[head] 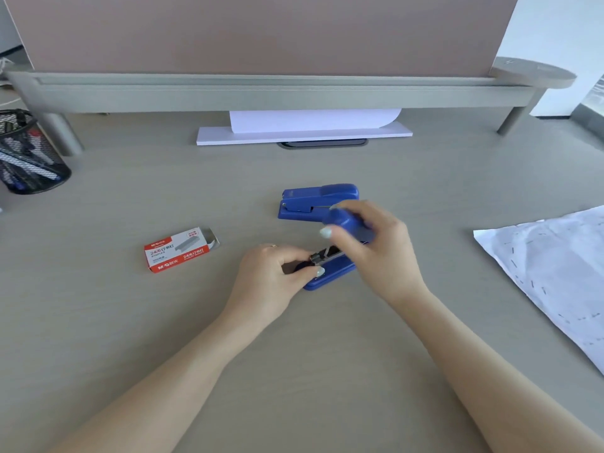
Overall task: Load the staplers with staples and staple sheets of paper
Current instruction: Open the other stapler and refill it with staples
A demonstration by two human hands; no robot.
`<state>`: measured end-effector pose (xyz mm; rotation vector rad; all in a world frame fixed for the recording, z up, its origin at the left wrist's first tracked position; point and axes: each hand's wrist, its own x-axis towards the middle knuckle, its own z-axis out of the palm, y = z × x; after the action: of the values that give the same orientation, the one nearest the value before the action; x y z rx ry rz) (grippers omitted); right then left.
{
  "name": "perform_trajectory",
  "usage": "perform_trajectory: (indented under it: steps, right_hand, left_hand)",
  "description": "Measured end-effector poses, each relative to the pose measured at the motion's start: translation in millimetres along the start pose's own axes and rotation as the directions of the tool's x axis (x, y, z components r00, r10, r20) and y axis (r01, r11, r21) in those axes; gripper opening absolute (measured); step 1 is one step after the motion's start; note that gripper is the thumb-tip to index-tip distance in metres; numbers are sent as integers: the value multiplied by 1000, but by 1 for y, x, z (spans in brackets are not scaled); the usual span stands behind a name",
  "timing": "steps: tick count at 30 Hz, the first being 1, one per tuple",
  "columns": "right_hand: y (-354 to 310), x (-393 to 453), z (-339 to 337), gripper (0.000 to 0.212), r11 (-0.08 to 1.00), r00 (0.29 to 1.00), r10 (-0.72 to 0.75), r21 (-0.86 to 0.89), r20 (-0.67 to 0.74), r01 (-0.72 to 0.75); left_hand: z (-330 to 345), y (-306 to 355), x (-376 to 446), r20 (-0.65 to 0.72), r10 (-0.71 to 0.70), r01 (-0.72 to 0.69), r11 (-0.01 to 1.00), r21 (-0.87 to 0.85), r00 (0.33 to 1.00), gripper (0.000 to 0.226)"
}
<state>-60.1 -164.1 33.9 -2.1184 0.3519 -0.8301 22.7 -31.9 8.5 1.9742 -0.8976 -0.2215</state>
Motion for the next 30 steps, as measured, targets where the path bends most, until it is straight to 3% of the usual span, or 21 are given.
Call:
perform_trajectory:
  steps: [3,7,11,13,15,19,24,27,30]
  right_hand:
    - [-1,9,-10,10,982,991,105,168,-78,-91]
    - [2,18,-20,53,934,959,221,323,-179,-156]
    - [24,27,-44,42,707,812,541,643,-222,-295]
    - [42,23,-59,36,619,740,642,706,-202,-345]
    - [56,18,-69,32,648,718,667,630,-199,-428]
    - [70,16,-80,34,811,755,584,171,-299,-560]
    - [85,16,-82,37,754,781,561,-218,-274,-619]
    - [85,14,-83,30,762,798,527,-254,-291,-596]
    - [85,10,-81,28,809,811,477,-193,-338,-556]
  left_hand:
    - [0,1,-1,3,3,-3,1000,6,1000,11]
    - [0,2,-1,-1,7,-7,1000,3,1000,12]
    - [0,1,0,2,24,-24,1000,17,1000,13]
    - [0,1,0,5,34,-34,999,31,999,14]
    - [-1,1,0,2,42,-42,998,36,999,13]
    - [1,2,0,-9,51,-50,997,66,999,10]
    - [0,2,-2,-11,55,-54,995,90,998,9]
    - [-1,1,-1,-2,118,-117,983,142,993,14]
    - [-17,-8,2,19,188,-185,935,303,982,49]
